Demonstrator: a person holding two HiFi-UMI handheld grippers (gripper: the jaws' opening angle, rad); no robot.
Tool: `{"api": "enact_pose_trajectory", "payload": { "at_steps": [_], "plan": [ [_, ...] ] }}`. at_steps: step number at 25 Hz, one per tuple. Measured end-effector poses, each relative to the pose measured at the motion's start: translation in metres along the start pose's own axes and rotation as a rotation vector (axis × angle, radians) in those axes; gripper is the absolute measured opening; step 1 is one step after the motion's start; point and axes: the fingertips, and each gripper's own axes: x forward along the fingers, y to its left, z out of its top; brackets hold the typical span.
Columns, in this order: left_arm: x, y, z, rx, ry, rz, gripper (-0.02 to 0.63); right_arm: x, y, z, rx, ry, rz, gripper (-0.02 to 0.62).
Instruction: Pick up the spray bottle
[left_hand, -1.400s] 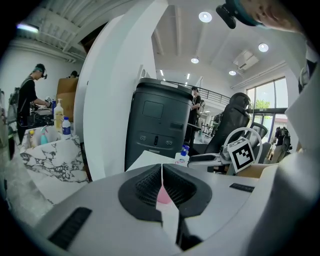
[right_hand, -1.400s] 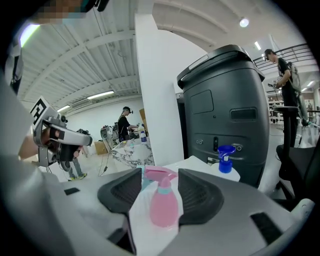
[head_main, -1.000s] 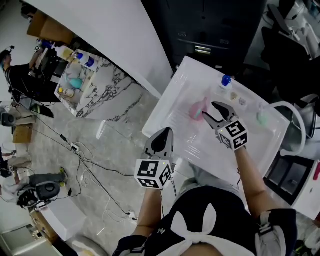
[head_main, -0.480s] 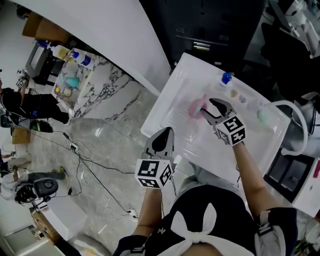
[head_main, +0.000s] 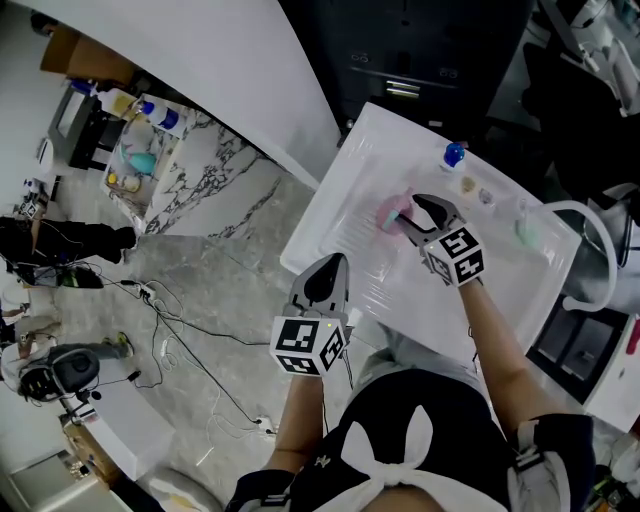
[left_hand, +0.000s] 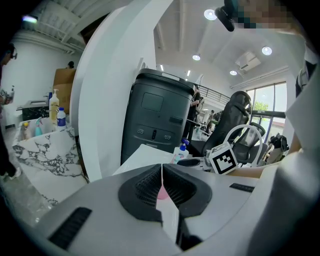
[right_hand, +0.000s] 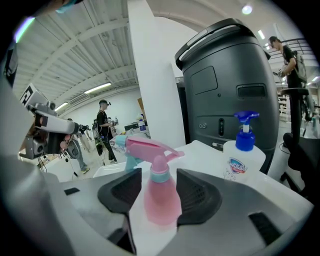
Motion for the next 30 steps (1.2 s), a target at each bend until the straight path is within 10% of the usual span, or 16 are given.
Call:
{"api": "enact_pose_trajectory", "payload": {
  "at_steps": [30],
  "plan": [
    [0.0,-0.013,-0.002,0.011,0.014,-0.03,0.032,0.026,0.003,0.008,-0.049,-0.018,-0.033,0.176]
  ]
}}
